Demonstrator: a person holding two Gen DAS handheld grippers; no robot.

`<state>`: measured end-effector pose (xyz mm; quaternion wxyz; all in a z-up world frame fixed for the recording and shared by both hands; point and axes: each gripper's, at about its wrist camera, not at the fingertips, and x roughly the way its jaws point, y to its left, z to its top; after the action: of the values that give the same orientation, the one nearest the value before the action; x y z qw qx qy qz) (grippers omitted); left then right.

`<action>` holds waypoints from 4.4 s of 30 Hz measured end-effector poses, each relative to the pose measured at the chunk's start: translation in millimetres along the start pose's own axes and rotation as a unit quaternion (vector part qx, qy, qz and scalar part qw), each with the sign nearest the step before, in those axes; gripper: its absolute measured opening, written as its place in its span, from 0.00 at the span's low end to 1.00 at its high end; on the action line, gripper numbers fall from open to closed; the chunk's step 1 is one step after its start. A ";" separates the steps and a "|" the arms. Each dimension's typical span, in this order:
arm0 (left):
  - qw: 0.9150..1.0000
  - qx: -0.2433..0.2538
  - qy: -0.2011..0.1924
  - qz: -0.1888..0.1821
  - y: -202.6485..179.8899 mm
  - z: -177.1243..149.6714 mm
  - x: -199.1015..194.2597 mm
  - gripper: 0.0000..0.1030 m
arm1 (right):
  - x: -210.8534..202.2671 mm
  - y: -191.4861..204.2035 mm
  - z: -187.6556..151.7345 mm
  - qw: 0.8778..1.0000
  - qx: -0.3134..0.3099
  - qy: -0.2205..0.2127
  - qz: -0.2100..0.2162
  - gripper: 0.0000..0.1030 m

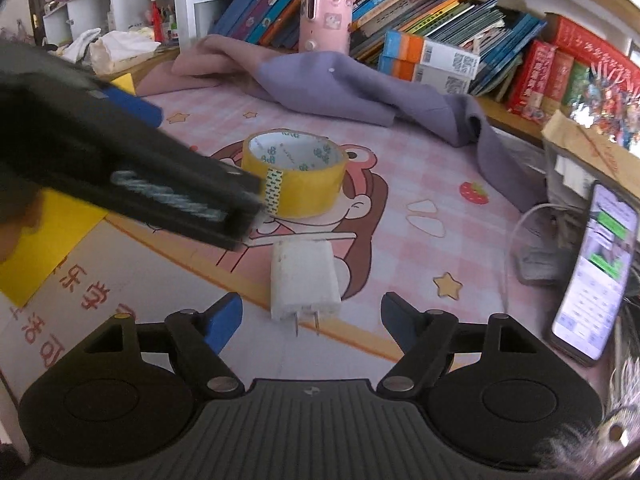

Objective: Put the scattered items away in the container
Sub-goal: 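Grasp the yellow tape roll with the left tool while the right tool grasps the white power bank, then carry the tape roll and power bank over the yellow box with both tools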

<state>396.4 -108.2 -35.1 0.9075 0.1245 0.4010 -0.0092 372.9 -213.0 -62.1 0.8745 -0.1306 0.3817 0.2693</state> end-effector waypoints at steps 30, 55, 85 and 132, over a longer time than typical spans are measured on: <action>0.998 -0.056 0.038 -0.019 0.9 29.6 60.1 0.87 | 49.7 -10.6 10.2 0.999 -0.017 -0.006 0.042 0.40; 0.990 -0.128 -0.006 -0.054 31.4 -77.7 -116.3 0.87 | -34.3 15.7 -7.6 0.999 -0.011 -0.018 0.048 0.40; 0.990 -0.094 -0.066 -0.077 93.0 -237.4 -246.0 0.87 | -161.3 184.9 -87.0 0.998 0.008 -0.057 -0.025 0.40; 0.982 -0.181 -0.056 -0.018 205.9 -318.5 -278.1 0.87 | -162.3 331.0 -75.4 0.994 -0.087 -0.041 0.052 0.40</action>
<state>0.7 142.5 6.8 0.9356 -0.0498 0.3472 0.0406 47.5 -34.3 -0.8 0.8596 -0.1749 0.3268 0.3518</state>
